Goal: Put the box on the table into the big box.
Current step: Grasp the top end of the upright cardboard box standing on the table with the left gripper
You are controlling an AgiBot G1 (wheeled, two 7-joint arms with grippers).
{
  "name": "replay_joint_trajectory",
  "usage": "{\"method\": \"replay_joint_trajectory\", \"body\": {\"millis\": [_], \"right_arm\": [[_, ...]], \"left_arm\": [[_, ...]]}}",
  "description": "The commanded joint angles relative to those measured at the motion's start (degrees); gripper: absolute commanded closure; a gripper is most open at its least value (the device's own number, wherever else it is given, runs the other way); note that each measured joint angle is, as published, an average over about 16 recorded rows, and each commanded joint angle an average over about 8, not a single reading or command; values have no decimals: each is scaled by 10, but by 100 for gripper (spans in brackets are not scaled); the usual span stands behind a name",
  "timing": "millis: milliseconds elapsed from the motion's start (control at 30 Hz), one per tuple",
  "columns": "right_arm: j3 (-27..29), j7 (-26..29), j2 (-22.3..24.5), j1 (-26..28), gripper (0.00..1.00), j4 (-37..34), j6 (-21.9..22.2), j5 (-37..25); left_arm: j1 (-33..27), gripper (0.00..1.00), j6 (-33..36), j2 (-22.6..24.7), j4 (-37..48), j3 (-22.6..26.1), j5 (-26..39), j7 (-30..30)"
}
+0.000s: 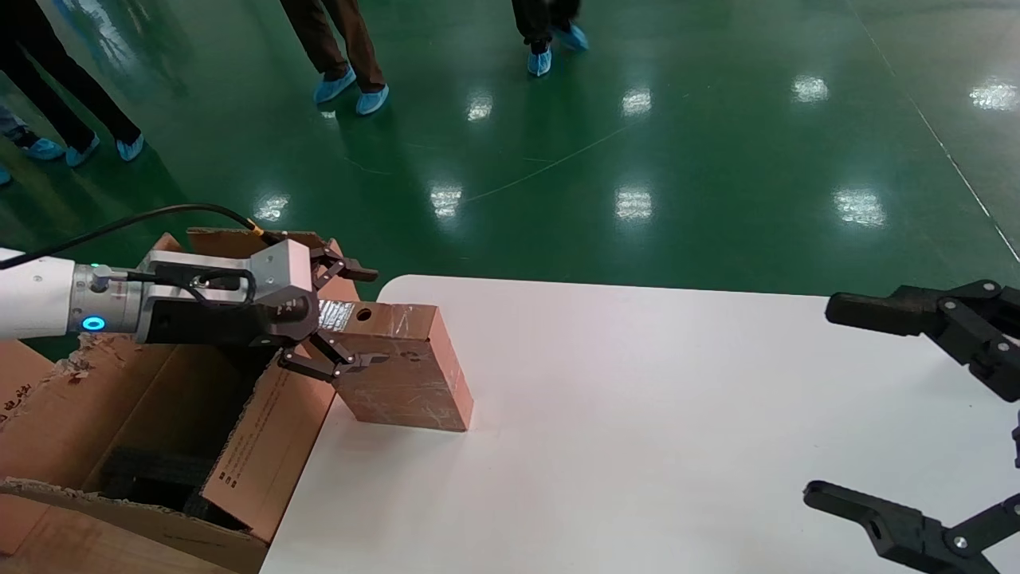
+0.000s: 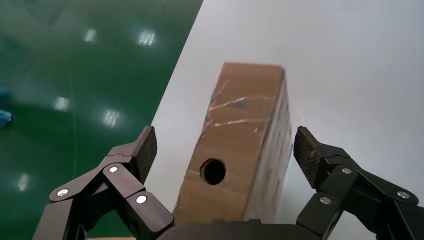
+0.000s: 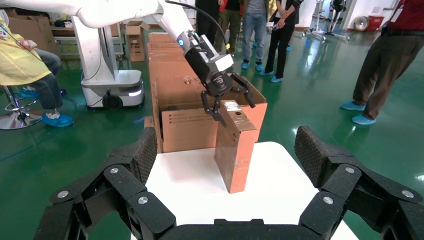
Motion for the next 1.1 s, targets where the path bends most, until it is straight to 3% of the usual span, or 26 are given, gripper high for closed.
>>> {"method": "replay_joint_trajectory", "body": {"millis": [33,533,600,800,867,1100], "right_arm": [[0,0,0,0,0,0,0,0],[-1,0,0,0,2,0,0,0],[-1,0,0,0,21,0,0,1],[-1,-1,0,0,94,0,0,1],[-1,-1,0,0,100,0,0,1],[-1,-1,1,0,100,0,1,1]], "left_arm": [[-14,0,0,5,25,4,10,15],[-61,1,-16,52,142,33,64,103],[-65,13,-16,56,155,35,68,110],[-78,88,-16,63,185,40,76,127],[-82,100,-16,65,193,41,77,132],[-95,100,-13,68,214,44,82,147]]}}
